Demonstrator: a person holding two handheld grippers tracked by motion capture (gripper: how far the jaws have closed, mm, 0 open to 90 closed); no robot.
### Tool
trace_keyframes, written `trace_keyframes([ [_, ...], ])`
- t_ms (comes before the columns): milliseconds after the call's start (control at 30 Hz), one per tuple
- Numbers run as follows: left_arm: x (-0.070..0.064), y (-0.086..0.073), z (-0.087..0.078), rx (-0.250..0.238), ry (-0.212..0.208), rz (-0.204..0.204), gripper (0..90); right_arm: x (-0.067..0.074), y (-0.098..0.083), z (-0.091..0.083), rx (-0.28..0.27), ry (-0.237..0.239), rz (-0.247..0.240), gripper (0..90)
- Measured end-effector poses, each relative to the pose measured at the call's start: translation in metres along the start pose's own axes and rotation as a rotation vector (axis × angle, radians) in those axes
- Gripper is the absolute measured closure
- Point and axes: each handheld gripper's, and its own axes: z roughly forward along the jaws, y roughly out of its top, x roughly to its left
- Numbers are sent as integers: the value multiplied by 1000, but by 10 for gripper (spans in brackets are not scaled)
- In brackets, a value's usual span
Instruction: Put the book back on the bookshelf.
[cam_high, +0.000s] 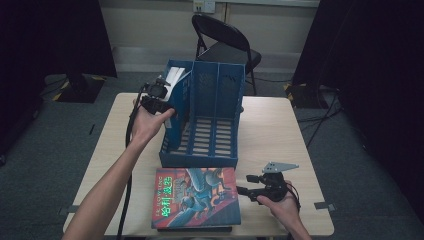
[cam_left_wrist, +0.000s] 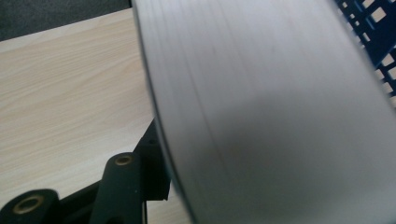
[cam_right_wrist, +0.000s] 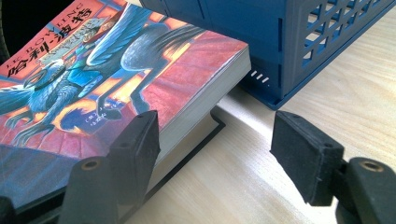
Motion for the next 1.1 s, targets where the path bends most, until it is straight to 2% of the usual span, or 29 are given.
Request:
trace_keyframes([
  [33, 2, -4, 1, -19, -15, -4, 488, 0, 0, 0, -1, -1, 1, 319],
  [100, 2, -6, 1, -26, -18, -8, 485, 0, 0, 0, -1, -1, -1, 319],
  [233, 5, -15, 1, -61, -46, -38, 482, 1, 1, 0, -5, -4, 3, 319],
  [467, 9, -35, 2, -112, -63, 7, 465, 1, 2, -1, -9, -8, -3, 319],
  [567, 14, -44, 2, -119, -104, 1, 470, 2, 3, -1, -15, -13, -1, 327],
  [733, 16, -57, 1, -131, -121, 22, 518, 4, 6, -1, -30, -17, -9, 357],
  [800, 17, -61, 0, -122, -113, 52, 521, 5, 8, 0, -32, -18, -15, 358],
  [900, 24, -68, -5, -135, -132, 37, 528, 9, 11, 3, -29, -12, -29, 368],
  [1033, 28, -80, -10, -149, -136, 46, 532, 13, 15, 7, -27, -9, -42, 392],
  [1067, 29, -83, -12, -154, -147, 51, 531, 14, 16, 9, -28, -9, -48, 398],
  [1100, 31, -86, -14, -160, -167, 36, 529, 15, 18, 10, -25, -6, -50, 405],
])
